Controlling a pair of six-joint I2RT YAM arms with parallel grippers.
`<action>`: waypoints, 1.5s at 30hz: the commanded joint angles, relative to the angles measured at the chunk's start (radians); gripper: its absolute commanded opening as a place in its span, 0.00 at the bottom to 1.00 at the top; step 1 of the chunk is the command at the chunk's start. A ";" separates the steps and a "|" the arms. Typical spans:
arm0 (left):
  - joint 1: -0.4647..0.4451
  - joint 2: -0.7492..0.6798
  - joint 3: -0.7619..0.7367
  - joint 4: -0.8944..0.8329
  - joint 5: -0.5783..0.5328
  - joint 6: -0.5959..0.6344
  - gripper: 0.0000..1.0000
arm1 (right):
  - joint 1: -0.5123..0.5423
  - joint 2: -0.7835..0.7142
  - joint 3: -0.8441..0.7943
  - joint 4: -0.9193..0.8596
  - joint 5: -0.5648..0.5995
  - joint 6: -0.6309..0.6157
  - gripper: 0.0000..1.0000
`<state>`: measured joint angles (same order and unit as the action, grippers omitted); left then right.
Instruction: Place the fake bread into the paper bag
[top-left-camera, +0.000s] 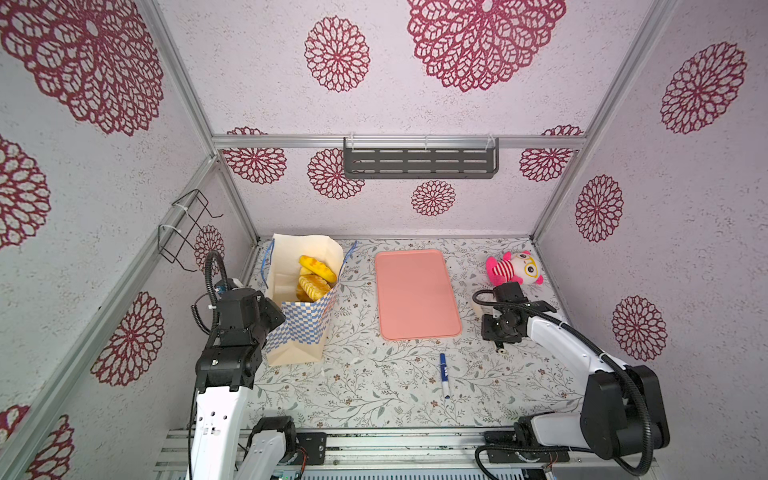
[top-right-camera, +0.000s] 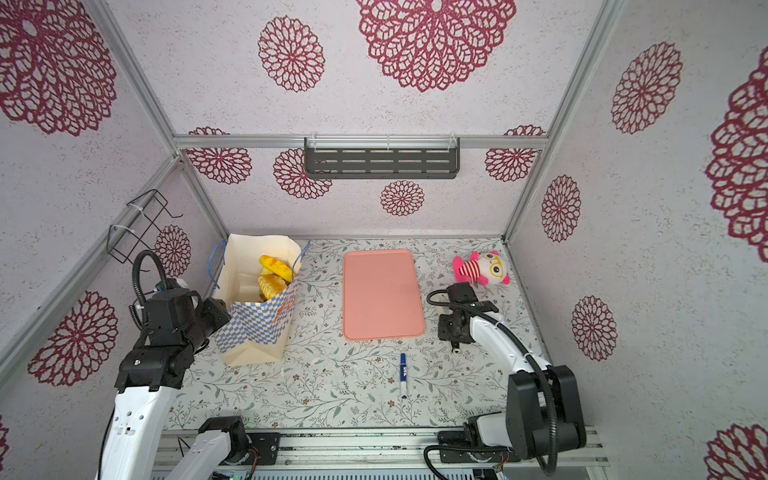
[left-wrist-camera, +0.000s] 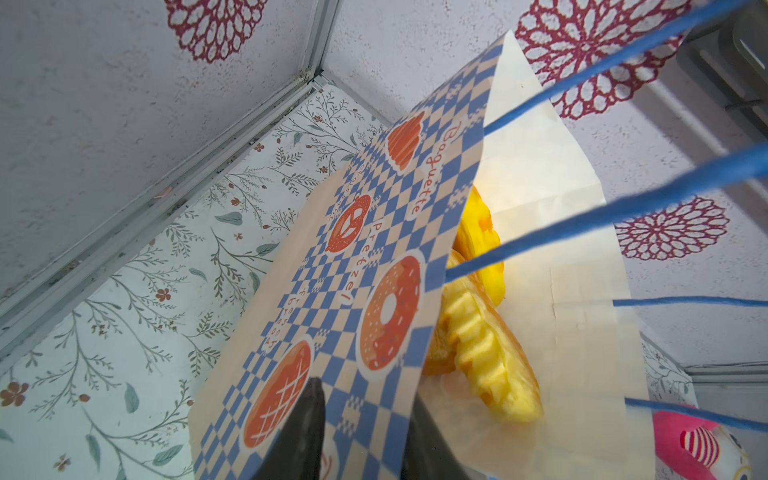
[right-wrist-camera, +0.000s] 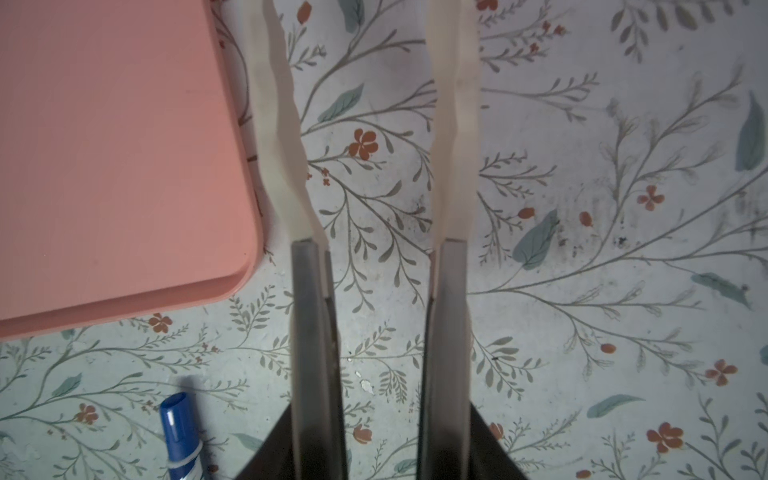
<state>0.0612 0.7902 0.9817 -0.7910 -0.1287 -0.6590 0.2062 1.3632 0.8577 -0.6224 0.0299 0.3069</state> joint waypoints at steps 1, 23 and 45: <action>0.016 -0.008 0.012 -0.030 0.016 0.008 0.34 | 0.001 0.018 0.002 0.066 0.011 -0.004 0.47; 0.117 0.012 0.079 -0.116 0.024 0.060 0.56 | 0.000 0.023 -0.013 0.078 0.021 0.029 0.81; 0.292 0.002 0.173 -0.128 0.123 0.105 0.97 | 0.002 -0.104 0.104 0.010 -0.021 0.049 0.99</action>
<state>0.3424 0.7921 1.1229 -0.9337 -0.0357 -0.5686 0.2062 1.3003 0.9218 -0.5907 0.0193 0.3416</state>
